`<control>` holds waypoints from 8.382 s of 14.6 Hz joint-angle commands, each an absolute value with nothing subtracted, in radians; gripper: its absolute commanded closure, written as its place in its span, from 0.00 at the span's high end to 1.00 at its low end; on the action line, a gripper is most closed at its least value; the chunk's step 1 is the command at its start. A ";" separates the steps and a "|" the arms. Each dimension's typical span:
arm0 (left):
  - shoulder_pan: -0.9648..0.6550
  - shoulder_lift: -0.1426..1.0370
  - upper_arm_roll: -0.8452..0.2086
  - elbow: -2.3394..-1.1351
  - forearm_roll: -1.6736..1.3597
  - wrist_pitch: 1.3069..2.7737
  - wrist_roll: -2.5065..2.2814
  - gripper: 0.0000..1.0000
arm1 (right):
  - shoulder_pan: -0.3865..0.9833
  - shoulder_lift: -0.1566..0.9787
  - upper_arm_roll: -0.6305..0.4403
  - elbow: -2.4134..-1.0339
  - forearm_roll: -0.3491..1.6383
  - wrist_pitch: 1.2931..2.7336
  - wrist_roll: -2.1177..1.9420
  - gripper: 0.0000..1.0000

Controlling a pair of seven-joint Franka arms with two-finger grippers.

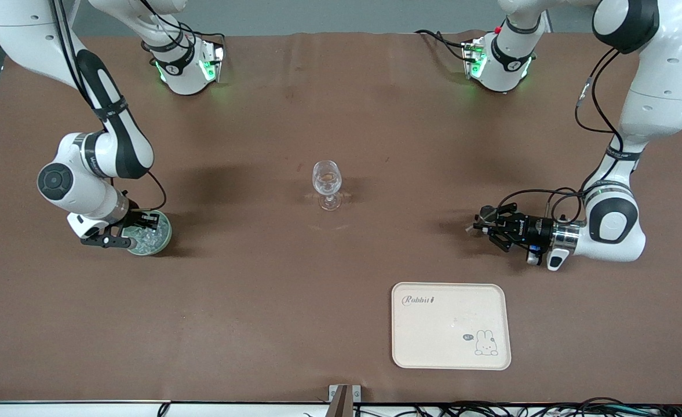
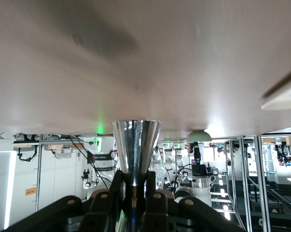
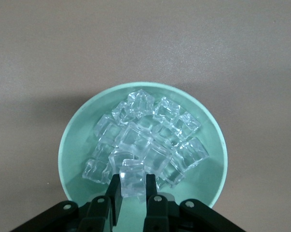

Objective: Pour wine and add ice with both arms
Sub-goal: 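Carry the silver jigger over the wine glass with the left gripper, then tilt the jigger to pour into the wine glass with the left gripper, then move the left gripper to the tray while the right gripper carries ice, then open the right gripper over the glass while the left gripper places the jigger, then release the jigger on the tray and raise the left gripper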

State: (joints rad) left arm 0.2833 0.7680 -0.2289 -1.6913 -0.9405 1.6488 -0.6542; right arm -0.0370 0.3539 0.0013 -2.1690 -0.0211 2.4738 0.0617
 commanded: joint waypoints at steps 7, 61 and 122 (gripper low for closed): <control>0.282 0.635 -0.440 -1.766 -0.959 1.830 -0.894 0.01 | -0.035 0.347 0.005 -2.104 -0.021 2.366 0.069 0.02; -0.048 0.566 -0.655 -1.687 -0.604 2.161 -1.531 0.00 | -0.041 0.035 0.003 -1.448 -0.021 1.416 0.005 0.01; 0.465 0.867 -0.566 -1.269 -0.286 1.947 -1.147 1.00 | 0.784 0.485 0.018 -1.451 -0.003 1.836 0.980 0.10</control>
